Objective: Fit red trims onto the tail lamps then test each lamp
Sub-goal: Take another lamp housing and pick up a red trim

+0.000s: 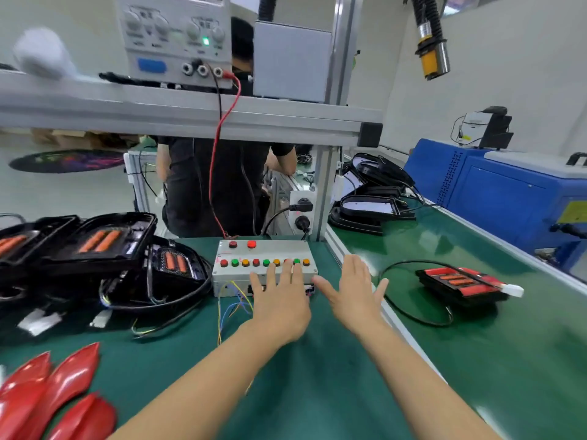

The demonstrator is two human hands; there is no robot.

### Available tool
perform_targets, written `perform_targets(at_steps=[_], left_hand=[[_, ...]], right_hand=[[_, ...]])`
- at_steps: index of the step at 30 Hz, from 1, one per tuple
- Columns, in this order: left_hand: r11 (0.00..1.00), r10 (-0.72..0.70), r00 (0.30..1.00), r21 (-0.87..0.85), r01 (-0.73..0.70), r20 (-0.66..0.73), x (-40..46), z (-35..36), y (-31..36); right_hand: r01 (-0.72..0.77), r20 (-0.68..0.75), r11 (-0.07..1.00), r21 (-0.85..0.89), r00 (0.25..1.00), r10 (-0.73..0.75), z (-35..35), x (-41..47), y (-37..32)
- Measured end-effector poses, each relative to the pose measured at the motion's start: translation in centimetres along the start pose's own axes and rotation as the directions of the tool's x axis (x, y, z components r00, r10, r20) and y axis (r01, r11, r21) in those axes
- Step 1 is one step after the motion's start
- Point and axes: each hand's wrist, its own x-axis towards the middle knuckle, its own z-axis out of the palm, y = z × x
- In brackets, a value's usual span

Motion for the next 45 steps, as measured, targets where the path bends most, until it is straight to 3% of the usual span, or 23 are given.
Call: perform_targets(at_steps=[7, 13, 17, 20, 24, 30, 35, 38, 42, 45], left_hand=[[0.992, -0.087, 0.982, 0.077, 0.101, -0.167, -3.3, -2.2, -6.2], [0.975, -0.156, 0.933, 0.101, 0.198, -0.324, -6.1, -5.1, -12.4], [0.972, -0.171, 0.886, 0.071, 0.223, -0.430, -8.0, -7.2, -16.4], [0.962, -0.233, 0.853, 0.016, 0.272, -0.466, -9.0, -9.3, -20.2], [0.909, -0.381, 0.847, 0.014, 0.416, -0.371, -9.6, -10.8, -25.4], [0.883, -0.454, 0.838, -0.032, 0.467, -0.303, -10.2, -9.4, -29.7], [0.914, -0.392, 0.832, -0.059, 0.402, -0.392, -9.9, -8.5, -30.9], [0.925, -0.366, 0.818, -0.071, 0.375, -0.443, -9.6, -8.3, -31.3], [0.929, -0.360, 0.798, -0.105, 0.355, -0.483, -9.4, -8.4, -31.6], [0.926, -0.367, 0.805, -0.105, 0.362, -0.466, -9.6, -8.5, -31.5]], right_hand=[[0.197, 0.035, 0.979, 0.052, 0.979, -0.199, 1.0, -2.0, -6.5], [0.388, 0.068, 0.916, 0.102, 0.916, -0.396, 2.0, -3.7, -13.6], [0.433, 0.093, 0.881, 0.190, 0.886, -0.455, 2.7, -4.2, -17.5], [0.398, 0.117, 0.854, 0.334, 0.882, -0.457, 2.8, -3.8, -20.3], [0.268, 0.149, 0.825, 0.498, 0.911, -0.385, 2.5, -2.9, -24.7], [0.111, 0.263, 0.893, 0.437, 0.933, -0.244, 3.1, -1.4, -28.2], [0.065, 0.277, 0.900, 0.431, 0.940, -0.200, 3.3, -0.9, -28.6], [-0.015, 0.279, 0.829, 0.559, 0.945, -0.171, 3.4, -0.8, -28.4], [0.019, 0.187, 0.703, 0.710, 0.958, -0.216, 2.7, -0.7, -26.9], [-0.022, 0.187, 0.544, 0.839, 0.950, -0.250, 1.4, -0.9, -24.7]])
